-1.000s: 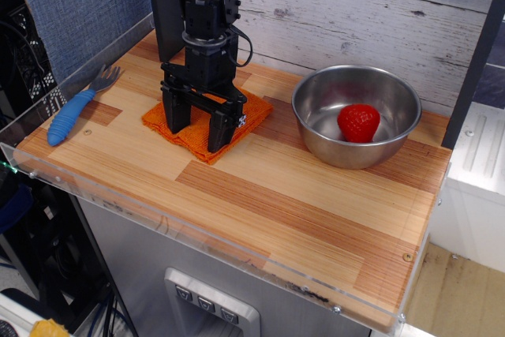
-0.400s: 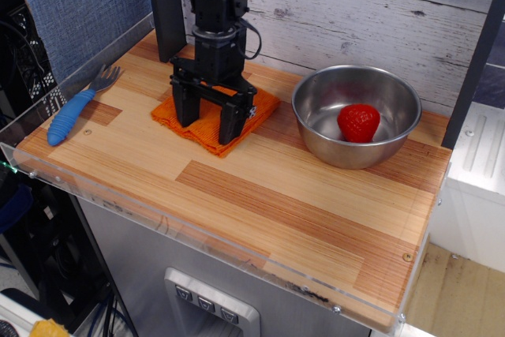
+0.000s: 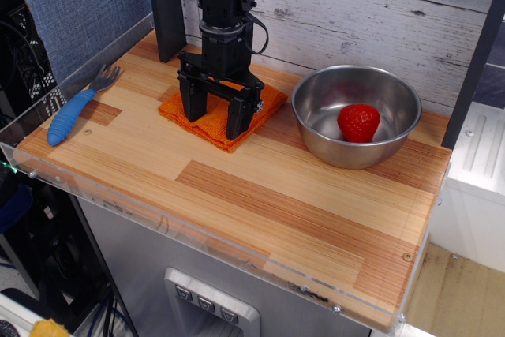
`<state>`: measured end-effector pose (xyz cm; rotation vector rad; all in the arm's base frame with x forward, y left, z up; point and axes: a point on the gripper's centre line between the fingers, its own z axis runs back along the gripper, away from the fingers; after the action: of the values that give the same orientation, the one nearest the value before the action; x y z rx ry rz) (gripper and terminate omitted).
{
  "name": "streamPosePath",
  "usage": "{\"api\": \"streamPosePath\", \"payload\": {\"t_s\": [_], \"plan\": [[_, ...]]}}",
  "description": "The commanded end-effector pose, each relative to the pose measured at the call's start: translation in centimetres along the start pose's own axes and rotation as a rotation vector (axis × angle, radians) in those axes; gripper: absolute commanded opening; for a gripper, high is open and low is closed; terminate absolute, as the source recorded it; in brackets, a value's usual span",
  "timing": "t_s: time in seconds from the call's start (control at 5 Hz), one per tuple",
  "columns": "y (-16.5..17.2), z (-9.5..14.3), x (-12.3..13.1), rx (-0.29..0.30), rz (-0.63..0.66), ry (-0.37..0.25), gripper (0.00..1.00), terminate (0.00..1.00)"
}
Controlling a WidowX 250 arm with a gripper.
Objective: Move the towel to the top but touch the pot
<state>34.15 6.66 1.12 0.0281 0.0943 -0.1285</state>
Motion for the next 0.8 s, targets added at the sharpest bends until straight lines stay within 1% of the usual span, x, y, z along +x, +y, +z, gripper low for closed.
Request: {"api": "streamPosePath", "payload": {"t_s": [0.0,0.2,0.6], "plan": [[1.1,4.4,-0.1,0.002,0.04,-0.129,1.0,0.0],[1.8,6.3,-0.7,-0.008,0.061,-0.182,1.0,0.0],[2.8,9.4,-2.1,-0.01,0.092,-0.25,1.0,0.0]]}}
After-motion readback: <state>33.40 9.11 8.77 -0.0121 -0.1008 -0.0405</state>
